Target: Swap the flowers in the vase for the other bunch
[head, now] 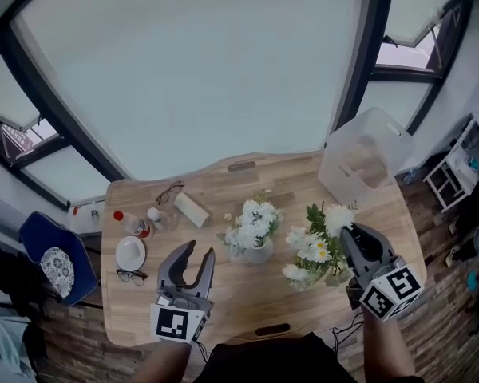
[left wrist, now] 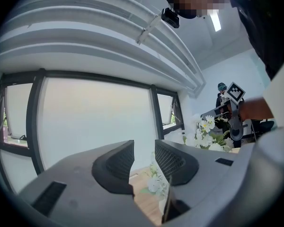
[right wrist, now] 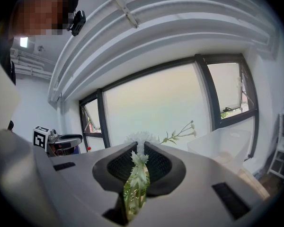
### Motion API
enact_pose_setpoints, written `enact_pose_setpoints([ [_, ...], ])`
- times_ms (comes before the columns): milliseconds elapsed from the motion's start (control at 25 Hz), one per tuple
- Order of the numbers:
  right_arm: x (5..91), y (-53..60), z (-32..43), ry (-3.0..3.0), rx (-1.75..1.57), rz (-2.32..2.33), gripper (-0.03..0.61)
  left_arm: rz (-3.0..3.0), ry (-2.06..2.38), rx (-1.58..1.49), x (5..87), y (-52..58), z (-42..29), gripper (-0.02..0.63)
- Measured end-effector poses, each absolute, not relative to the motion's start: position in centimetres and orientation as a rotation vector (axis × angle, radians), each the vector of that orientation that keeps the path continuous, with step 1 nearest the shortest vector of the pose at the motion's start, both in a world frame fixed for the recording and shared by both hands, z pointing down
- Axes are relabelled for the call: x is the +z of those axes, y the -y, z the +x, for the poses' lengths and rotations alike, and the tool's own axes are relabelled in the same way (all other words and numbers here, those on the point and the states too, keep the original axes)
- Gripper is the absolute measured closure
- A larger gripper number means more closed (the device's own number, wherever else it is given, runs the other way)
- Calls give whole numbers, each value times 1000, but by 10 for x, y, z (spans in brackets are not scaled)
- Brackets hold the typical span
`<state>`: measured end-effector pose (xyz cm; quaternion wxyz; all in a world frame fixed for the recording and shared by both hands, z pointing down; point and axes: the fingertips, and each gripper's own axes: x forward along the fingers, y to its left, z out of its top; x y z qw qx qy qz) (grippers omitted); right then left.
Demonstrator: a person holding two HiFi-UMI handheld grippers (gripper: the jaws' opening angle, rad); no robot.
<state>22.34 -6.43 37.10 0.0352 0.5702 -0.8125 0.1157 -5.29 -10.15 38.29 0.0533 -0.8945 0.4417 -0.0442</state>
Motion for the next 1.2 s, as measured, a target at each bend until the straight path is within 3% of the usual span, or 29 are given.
enact_pose_setpoints([
  [200,370,62,220,2484,344,1743,514,-2719,-1394,-153,387,102,-74,484],
  [360,372,64,219,2488,343,1740,517,-2779,-1356,-130,387,99,-76,587],
  [1200,374,64,221,2490,364,1743,520,-2746,-1388,-121,383,106,-84,591],
])
